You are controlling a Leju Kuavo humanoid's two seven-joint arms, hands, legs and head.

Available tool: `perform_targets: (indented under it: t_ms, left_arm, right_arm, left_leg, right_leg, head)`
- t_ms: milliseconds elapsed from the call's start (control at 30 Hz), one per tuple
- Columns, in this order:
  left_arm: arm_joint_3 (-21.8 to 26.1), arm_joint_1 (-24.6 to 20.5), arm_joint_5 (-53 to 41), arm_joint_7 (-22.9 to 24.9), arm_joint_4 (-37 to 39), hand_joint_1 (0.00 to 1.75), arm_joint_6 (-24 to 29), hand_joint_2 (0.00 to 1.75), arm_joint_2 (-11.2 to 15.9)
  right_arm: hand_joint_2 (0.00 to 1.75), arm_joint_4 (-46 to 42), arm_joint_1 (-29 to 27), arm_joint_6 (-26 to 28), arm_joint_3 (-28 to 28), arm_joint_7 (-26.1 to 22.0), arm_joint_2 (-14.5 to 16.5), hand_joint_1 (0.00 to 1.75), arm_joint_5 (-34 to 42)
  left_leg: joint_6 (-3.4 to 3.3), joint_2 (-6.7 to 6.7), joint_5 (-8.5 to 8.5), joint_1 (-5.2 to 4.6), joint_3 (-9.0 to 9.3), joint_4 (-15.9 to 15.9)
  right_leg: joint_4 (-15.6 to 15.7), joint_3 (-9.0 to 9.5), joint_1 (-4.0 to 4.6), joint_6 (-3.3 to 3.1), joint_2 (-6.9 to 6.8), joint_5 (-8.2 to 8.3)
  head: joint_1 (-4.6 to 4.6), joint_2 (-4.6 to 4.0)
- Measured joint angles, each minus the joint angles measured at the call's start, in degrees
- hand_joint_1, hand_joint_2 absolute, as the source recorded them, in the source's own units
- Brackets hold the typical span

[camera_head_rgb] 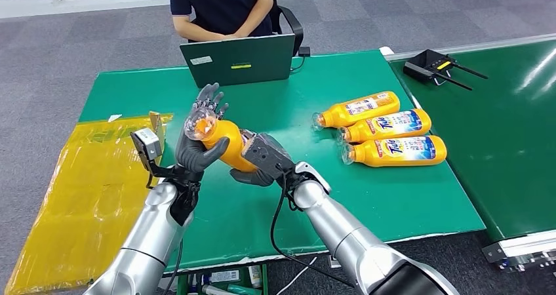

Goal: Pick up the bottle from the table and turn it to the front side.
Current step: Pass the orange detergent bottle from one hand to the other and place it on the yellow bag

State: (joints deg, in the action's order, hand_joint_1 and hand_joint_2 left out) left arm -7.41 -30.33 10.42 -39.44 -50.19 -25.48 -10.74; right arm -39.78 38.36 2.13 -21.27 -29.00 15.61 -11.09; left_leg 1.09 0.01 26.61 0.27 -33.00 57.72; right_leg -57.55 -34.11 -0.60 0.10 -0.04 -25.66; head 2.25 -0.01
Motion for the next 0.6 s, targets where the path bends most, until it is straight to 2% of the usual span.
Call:
perform_targets:
  t_ms: [600]
  left_arm:
    - [-0.01, 0.34, 1.01, 0.34, -0.82, 1.75, -1.95, 1.75, 0.63]
  right_arm:
    - [1.75, 0.00, -0.35, 0.03, 0.02, -0.16, -0.46, 1.75, -0.23]
  left_leg:
    - [0.00, 0.00, 0.00, 0.00, 0.00, 0.00]
  right_leg:
    - [0.00, -0.01, 0.00, 0.00, 0.00, 0.00]
  head:
    - [0.00, 0.01]
